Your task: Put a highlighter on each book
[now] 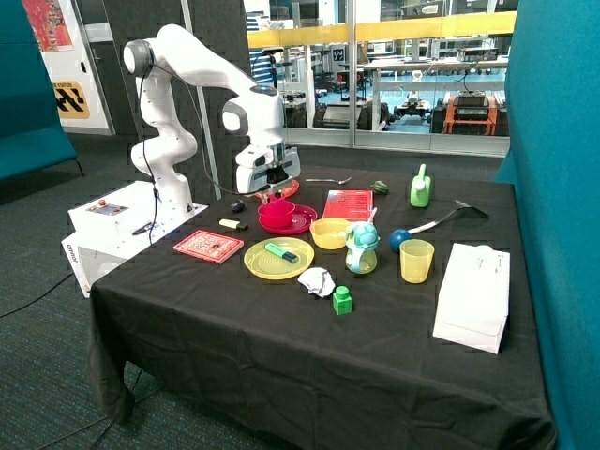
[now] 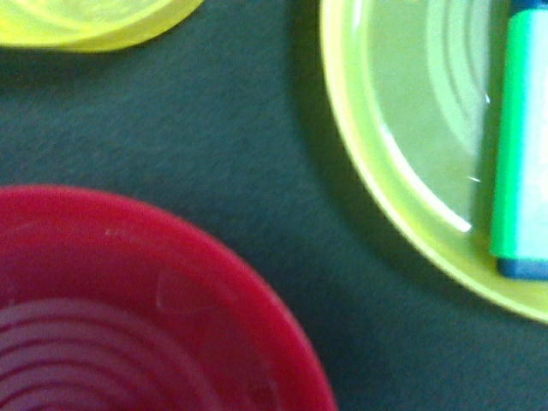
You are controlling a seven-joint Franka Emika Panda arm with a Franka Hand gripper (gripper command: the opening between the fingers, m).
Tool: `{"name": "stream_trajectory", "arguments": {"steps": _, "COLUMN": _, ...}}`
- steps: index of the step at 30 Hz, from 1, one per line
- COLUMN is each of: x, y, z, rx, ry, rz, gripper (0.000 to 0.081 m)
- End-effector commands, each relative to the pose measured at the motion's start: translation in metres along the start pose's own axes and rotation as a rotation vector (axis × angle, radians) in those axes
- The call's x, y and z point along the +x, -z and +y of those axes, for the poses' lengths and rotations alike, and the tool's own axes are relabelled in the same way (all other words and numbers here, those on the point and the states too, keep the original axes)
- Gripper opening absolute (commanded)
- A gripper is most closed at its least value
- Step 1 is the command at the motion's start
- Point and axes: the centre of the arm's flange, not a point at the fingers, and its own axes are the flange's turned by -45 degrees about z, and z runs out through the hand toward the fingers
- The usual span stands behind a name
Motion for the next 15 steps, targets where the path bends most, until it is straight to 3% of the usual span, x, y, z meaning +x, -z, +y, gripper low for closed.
{"name": "stream_trajectory", "arguments": {"steps": 1, "x": 0.018, "y": -0.013, "z": 0.020, "rx": 0.0016, "ry": -0.037, "rz": -0.0028, "gripper": 0.0333}}
{"name": "stream_trajectory", "arguments": {"steps": 15, "x": 0.029, "y": -0.043, "z": 0.034, "rx": 0.0016, "ry": -0.039, "rz": -0.0028, "gripper": 0.0381}}
